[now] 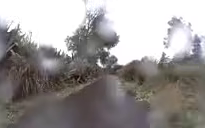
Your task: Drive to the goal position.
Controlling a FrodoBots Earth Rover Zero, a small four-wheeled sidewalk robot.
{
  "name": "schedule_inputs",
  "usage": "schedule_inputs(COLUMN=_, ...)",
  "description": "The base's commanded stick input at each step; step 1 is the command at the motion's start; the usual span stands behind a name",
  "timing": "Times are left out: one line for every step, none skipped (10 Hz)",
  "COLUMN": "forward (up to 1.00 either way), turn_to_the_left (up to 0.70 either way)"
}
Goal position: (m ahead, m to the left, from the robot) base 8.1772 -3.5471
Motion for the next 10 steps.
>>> schedule_inputs(forward=0.85, turn_to_the_left=0.00)
schedule_inputs(forward=0.85, turn_to_the_left=0.00)
schedule_inputs(forward=0.85, turn_to_the_left=0.00)
schedule_inputs(forward=0.85, turn_to_the_left=0.00)
schedule_inputs(forward=0.85, turn_to_the_left=0.00)
schedule_inputs(forward=0.85, turn_to_the_left=0.00)
schedule_inputs(forward=0.85, turn_to_the_left=0.00)
schedule_inputs(forward=0.85, turn_to_the_left=0.00)
schedule_inputs(forward=0.85, turn_to_the_left=0.00)
schedule_inputs(forward=0.85, turn_to_the_left=0.00)
